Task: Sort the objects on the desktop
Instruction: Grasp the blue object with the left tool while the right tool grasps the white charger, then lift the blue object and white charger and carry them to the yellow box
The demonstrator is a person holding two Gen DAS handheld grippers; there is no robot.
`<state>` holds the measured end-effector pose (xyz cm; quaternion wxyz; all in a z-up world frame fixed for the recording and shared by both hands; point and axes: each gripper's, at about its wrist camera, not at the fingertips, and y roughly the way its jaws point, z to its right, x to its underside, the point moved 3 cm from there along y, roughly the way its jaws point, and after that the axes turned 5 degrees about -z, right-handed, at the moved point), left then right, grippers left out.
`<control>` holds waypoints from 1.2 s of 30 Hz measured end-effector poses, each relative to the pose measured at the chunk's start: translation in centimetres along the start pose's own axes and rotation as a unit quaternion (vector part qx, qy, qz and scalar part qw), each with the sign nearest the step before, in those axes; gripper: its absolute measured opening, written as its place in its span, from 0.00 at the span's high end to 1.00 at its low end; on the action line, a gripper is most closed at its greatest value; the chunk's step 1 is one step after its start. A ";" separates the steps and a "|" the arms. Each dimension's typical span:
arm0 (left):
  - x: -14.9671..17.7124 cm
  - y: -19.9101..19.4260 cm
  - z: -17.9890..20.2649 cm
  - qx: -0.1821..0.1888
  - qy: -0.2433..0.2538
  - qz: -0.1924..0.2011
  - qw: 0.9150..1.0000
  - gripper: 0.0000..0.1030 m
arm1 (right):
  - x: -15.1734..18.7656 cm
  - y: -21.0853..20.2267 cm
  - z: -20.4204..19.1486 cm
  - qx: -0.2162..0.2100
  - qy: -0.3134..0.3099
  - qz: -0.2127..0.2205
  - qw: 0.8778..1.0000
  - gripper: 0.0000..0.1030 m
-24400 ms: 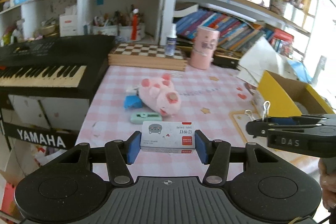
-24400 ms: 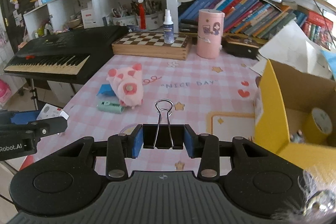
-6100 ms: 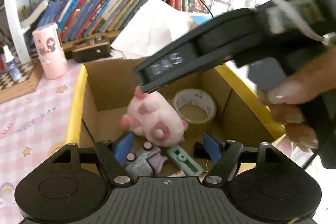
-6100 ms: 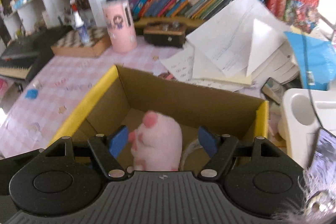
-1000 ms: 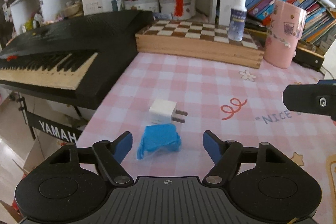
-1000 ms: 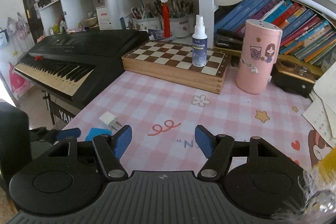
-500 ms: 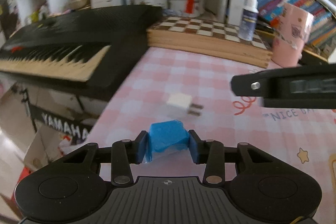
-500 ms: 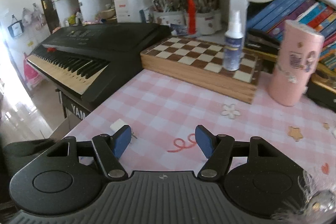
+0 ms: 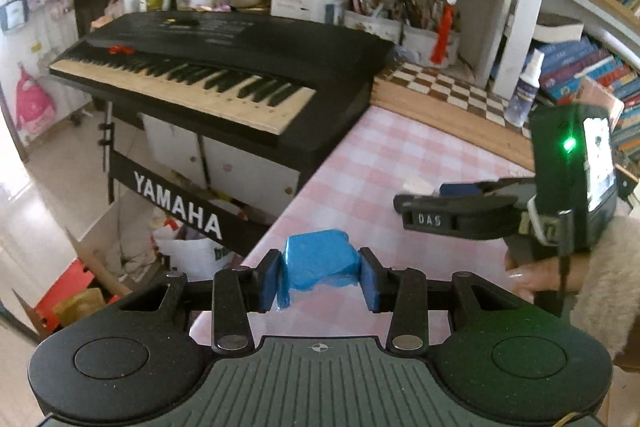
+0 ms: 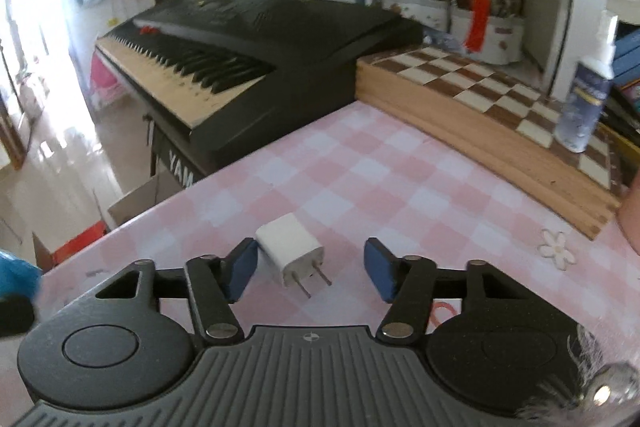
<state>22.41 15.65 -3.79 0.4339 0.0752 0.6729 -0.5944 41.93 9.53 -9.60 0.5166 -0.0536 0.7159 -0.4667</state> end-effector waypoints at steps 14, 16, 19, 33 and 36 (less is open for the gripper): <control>-1.0 -2.6 0.3 0.045 0.013 0.035 0.998 0.62 | 0.4 -6.4 -1.1 0.006 0.000 0.048 0.999 0.76; -1.0 -3.1 0.6 0.059 0.016 0.040 0.997 0.62 | 0.6 -8.4 -1.0 0.015 0.014 0.058 0.998 0.76; -0.8 -4.0 0.9 0.080 0.020 0.046 0.995 0.62 | 1.2 -11.5 -0.9 0.030 0.035 0.073 0.996 0.76; 0.4 -11.2 -0.1 0.176 0.051 0.090 0.979 0.62 | 5.7 -24.6 -3.5 0.100 0.117 0.109 0.982 0.76; 1.2 -12.3 -0.6 0.192 0.053 0.094 0.975 0.62 | 7.0 -26.5 -5.1 0.106 0.129 0.109 0.980 0.76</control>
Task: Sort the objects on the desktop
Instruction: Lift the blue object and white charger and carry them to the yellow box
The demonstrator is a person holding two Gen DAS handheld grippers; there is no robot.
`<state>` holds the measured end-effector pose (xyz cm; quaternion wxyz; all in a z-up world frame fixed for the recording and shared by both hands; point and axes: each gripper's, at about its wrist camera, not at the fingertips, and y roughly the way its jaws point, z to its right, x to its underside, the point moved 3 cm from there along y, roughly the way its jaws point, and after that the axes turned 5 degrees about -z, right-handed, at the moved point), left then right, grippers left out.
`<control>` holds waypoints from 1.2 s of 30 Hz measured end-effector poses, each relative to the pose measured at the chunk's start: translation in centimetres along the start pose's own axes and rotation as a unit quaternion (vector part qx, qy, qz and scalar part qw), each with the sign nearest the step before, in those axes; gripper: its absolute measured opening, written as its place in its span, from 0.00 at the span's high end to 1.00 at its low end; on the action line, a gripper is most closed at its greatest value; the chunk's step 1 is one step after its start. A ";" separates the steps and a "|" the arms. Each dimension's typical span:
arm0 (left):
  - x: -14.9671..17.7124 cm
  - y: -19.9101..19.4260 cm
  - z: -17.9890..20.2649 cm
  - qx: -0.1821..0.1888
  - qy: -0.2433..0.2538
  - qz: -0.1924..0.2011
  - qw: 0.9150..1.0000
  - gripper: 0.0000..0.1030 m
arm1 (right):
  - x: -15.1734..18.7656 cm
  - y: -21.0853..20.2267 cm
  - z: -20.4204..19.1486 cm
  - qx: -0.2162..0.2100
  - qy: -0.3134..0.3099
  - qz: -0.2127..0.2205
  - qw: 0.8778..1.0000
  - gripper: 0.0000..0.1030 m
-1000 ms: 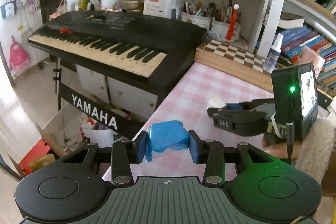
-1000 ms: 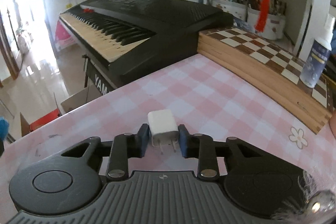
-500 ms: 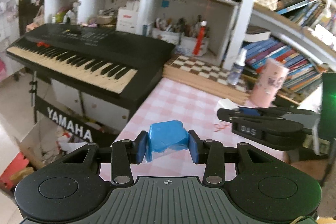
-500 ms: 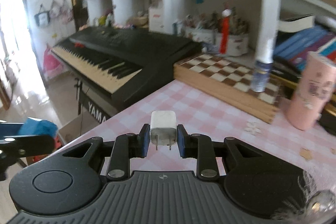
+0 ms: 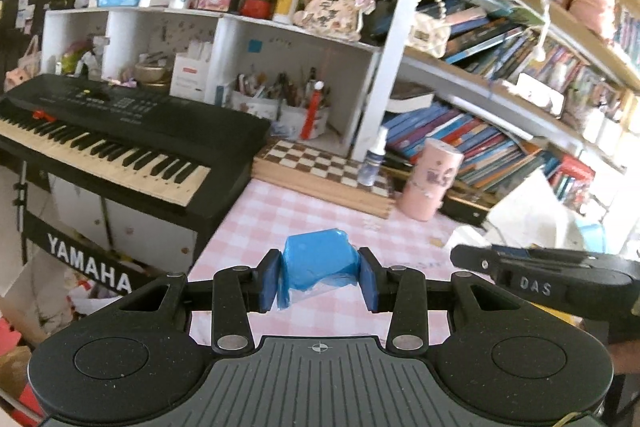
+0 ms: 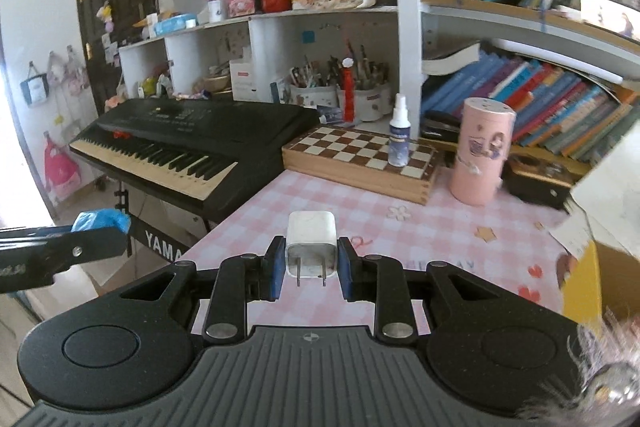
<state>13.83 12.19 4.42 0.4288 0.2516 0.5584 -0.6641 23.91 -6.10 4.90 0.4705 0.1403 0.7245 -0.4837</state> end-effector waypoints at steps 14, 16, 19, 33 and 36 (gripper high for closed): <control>4.9 -4.8 0.3 0.052 0.021 -0.036 0.998 0.62 | 7.2 -6.7 -3.9 0.046 0.044 -0.038 0.997 0.76; 5.7 -5.3 0.6 0.057 0.032 -0.045 0.997 0.62 | 8.4 -7.7 -4.4 0.051 0.051 -0.042 0.997 0.76; 7.1 -5.8 1.1 0.072 0.045 -0.066 0.994 0.62 | 10.6 -9.3 -4.9 0.066 0.073 -0.051 0.994 0.76; 10.7 -6.5 5.8 0.163 0.117 -0.123 0.972 0.62 | 16.6 -15.3 -3.4 0.151 0.172 -0.076 0.970 0.76; 11.2 -6.3 6.7 0.179 0.126 -0.132 0.967 0.62 | 17.6 -16.3 -3.0 0.166 0.188 -0.079 0.965 0.76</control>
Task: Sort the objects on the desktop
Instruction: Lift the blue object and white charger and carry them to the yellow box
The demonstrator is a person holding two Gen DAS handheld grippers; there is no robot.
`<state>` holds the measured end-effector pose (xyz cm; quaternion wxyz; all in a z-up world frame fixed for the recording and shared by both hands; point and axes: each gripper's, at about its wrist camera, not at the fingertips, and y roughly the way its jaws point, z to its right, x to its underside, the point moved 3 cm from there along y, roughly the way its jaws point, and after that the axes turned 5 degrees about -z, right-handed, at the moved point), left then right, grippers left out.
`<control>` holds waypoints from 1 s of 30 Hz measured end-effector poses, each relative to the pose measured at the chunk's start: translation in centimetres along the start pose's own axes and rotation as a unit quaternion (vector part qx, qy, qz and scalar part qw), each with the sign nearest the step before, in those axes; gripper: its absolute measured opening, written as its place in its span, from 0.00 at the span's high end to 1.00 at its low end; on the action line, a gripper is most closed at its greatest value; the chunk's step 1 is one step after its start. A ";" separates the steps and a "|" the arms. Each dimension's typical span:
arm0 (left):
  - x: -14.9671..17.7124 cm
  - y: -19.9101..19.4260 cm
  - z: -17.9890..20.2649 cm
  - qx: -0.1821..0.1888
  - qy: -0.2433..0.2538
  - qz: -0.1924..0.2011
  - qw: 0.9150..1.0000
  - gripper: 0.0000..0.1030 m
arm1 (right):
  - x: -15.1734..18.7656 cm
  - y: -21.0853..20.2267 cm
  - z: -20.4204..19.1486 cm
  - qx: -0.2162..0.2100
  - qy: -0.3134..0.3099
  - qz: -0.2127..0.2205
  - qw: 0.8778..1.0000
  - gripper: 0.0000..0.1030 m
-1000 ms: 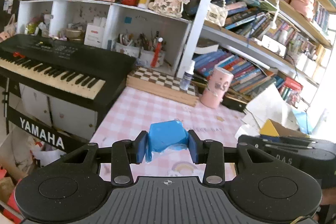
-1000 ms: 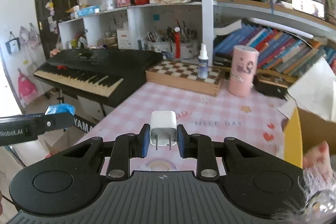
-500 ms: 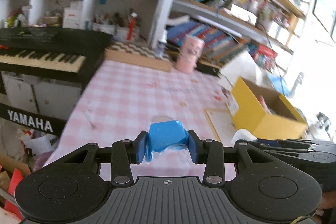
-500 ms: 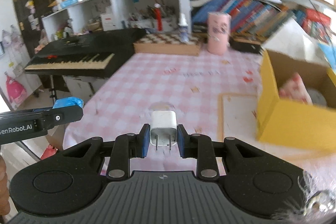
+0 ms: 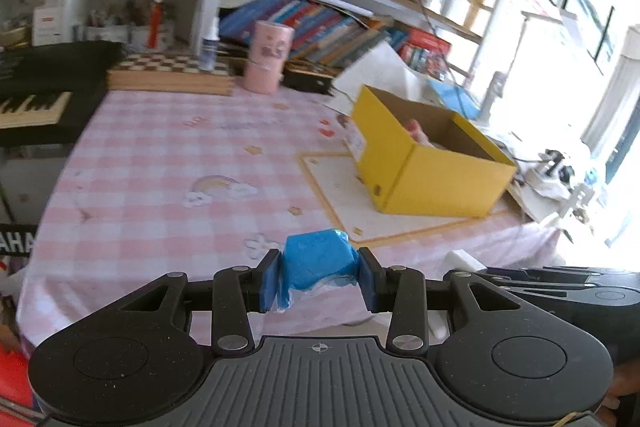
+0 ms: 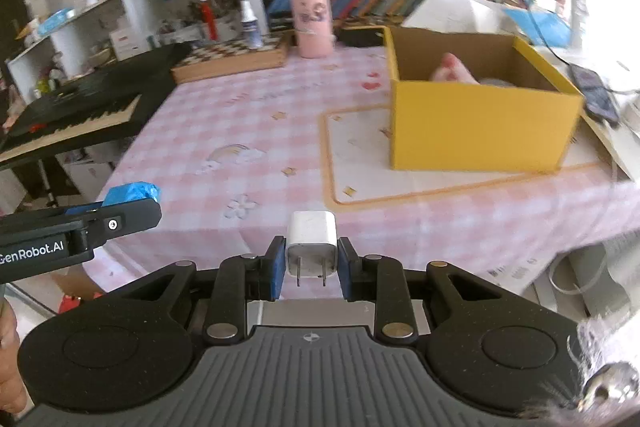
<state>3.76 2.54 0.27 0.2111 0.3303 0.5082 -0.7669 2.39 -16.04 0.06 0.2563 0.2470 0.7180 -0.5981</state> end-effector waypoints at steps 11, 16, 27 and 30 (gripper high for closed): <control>-0.1 1.8 3.2 0.047 0.038 -0.026 0.998 0.63 | 1.4 -1.5 3.4 0.040 0.051 -0.004 0.998 0.76; 0.0 3.1 4.8 0.066 0.050 -0.042 0.996 0.63 | 1.5 -1.9 5.1 0.056 0.066 -0.007 0.996 0.76; -0.6 6.3 9.3 0.095 0.089 -0.064 0.989 0.63 | 2.0 -2.3 10.5 0.082 0.122 -0.007 0.989 0.76; -0.9 7.5 10.5 0.097 0.095 -0.070 0.988 0.63 | 1.7 -1.9 12.1 0.082 0.133 -0.012 0.988 0.76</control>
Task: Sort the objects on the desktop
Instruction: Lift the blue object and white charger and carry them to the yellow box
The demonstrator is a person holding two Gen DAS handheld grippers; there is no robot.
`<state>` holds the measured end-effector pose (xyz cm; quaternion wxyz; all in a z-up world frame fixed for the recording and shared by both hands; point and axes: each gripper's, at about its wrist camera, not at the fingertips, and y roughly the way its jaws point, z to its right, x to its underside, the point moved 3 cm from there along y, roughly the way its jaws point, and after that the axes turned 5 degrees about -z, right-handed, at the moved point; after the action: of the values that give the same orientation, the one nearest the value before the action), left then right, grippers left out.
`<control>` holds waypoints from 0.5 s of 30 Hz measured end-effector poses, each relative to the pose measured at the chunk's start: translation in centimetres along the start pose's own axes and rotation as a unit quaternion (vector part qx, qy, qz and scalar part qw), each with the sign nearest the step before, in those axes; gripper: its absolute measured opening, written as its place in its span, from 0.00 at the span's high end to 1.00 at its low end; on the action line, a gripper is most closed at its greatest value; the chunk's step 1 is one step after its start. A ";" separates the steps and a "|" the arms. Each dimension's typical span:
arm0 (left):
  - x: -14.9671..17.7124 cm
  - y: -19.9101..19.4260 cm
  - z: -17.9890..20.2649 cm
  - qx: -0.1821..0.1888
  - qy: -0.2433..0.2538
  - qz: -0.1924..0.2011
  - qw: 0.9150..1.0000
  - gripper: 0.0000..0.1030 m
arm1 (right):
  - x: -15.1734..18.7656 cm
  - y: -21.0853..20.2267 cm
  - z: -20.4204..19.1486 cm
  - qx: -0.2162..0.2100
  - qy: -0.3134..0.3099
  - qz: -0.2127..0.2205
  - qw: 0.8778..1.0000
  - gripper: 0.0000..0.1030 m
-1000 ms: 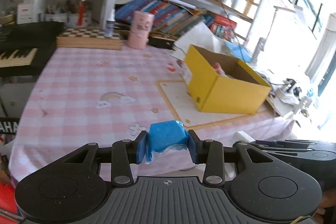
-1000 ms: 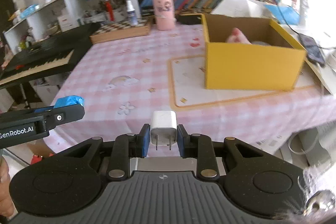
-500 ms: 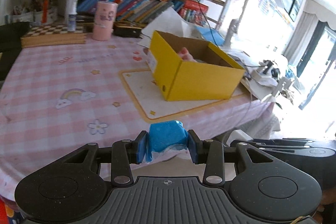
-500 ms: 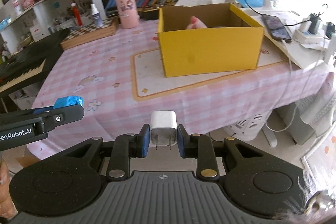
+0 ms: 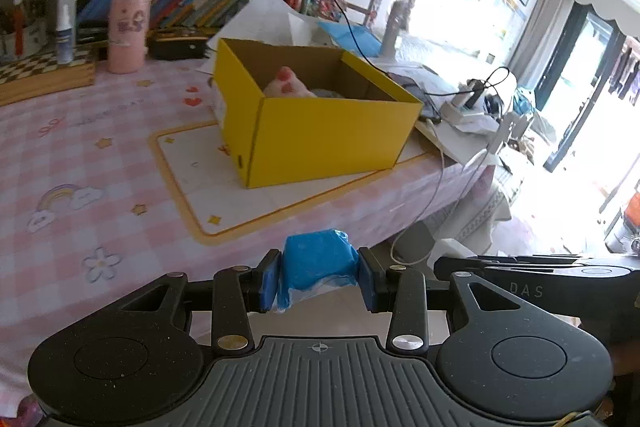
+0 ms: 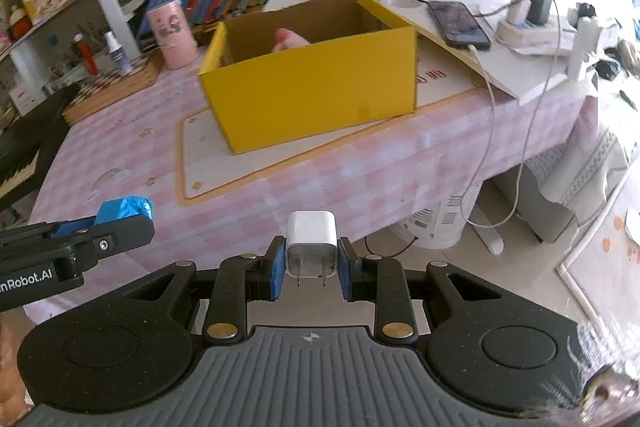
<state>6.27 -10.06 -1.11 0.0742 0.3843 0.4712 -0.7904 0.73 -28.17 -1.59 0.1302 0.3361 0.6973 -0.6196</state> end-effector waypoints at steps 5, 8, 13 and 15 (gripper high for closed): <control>-1.8 2.0 1.0 -0.005 0.002 0.001 1.000 0.63 | -1.9 1.2 1.9 -0.003 0.004 -0.004 1.000 0.76; -3.7 2.9 1.8 -0.009 0.011 0.019 1.000 0.63 | -3.7 1.6 3.1 -0.006 -0.002 0.006 1.000 0.76; -7.8 4.4 3.1 -0.025 0.031 0.056 0.998 0.63 | -8.5 2.4 4.5 -0.013 -0.026 0.045 0.999 0.76; -9.7 5.1 3.5 -0.034 0.034 0.071 0.996 0.63 | -10.8 2.9 4.9 -0.018 -0.036 0.062 0.997 0.76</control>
<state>13.57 -18.05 2.85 0.1267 0.4409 0.4715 -0.7532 9.40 -36.17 1.68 0.2000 0.3538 0.6811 -0.6090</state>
